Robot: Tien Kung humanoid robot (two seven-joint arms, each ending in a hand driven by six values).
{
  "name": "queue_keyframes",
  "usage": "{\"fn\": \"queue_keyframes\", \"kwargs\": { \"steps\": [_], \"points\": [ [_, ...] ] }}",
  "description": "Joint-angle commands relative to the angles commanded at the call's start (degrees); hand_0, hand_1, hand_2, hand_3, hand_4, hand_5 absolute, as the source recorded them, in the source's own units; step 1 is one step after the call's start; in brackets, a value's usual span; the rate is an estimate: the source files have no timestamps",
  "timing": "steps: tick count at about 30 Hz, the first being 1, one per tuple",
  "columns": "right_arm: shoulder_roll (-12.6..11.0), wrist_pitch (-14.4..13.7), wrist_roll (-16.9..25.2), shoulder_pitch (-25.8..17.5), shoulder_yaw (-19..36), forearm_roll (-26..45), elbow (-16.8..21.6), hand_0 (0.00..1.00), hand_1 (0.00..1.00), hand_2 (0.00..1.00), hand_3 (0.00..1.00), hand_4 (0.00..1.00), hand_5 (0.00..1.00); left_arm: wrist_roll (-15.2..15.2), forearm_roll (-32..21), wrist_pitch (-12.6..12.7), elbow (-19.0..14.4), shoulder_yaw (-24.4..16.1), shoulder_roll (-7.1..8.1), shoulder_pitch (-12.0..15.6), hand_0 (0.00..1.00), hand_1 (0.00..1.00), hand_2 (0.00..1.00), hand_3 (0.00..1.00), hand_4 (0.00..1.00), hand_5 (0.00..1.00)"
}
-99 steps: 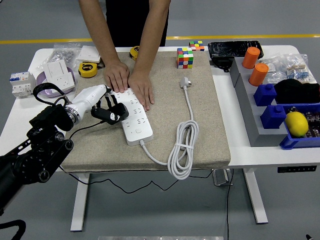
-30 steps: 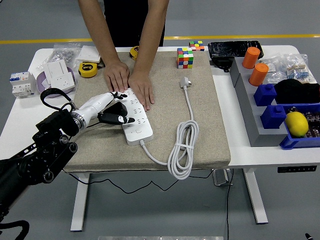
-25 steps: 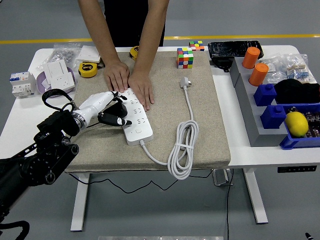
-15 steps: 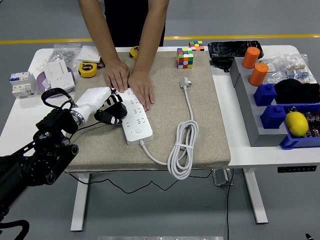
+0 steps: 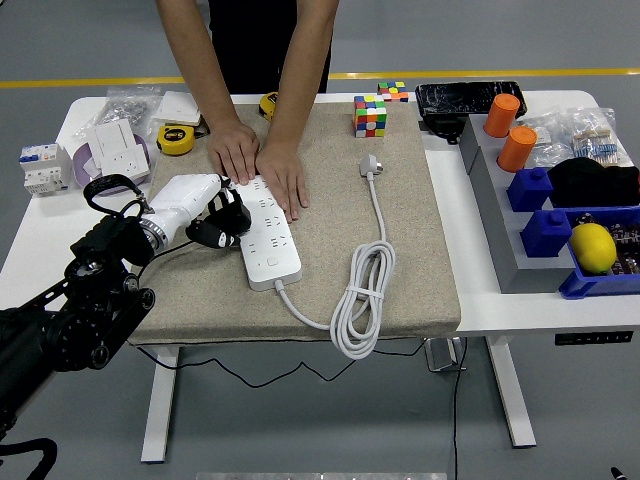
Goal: Pick up the plug,place it near the board,insert it into the board,press the button
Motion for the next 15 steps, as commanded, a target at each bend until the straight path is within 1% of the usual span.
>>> {"fn": "queue_keyframes", "kwargs": {
  "steps": [2, 3, 8, 9, 15],
  "points": [
    [-0.07, 0.0, 0.0, -0.04, 0.02, -0.05, 0.0, 0.873, 0.781, 0.763, 0.787, 0.998, 0.921, 0.21, 0.15, -0.14, -0.2, -0.11, 0.08, 0.1, 0.276, 0.376, 0.496, 0.554, 0.779, 0.002],
    [-0.1, -0.01, -0.09, -0.12, 0.08, -0.15, 0.0, 0.873, 0.781, 0.763, 0.787, 0.998, 0.927, 0.32, 0.13, -0.25, -0.38, -0.11, 0.12, 0.14, 0.256, 0.253, 0.318, 0.517, 0.733, 0.002],
    [-0.09, -0.02, -0.33, -0.48, 0.33, -0.4, 0.0, 0.873, 0.781, 0.763, 0.787, 0.998, 0.927, 0.69, -0.31, -0.81, -0.91, -0.23, 0.26, 0.42, 0.256, 0.253, 0.318, 0.517, 0.733, 0.002],
    [-0.07, -0.02, -0.32, -0.49, 0.31, -0.38, 0.0, 0.873, 0.781, 0.763, 0.787, 0.998, 0.929, 0.68, -0.75, -0.96, -1.0, -0.27, 0.33, 0.53, 0.242, 0.192, 0.268, 0.469, 0.72, 0.002],
    [-0.07, -0.02, -0.16, -0.3, 0.09, -0.13, 0.0, 0.873, 0.781, 0.763, 0.787, 0.998, 0.93, 0.73, -1.8, -1.54, -2.17, -1.18, 0.65, 1.04, 0.239, 0.186, 0.26, 0.459, 0.719, 0.002]
  ]
}}
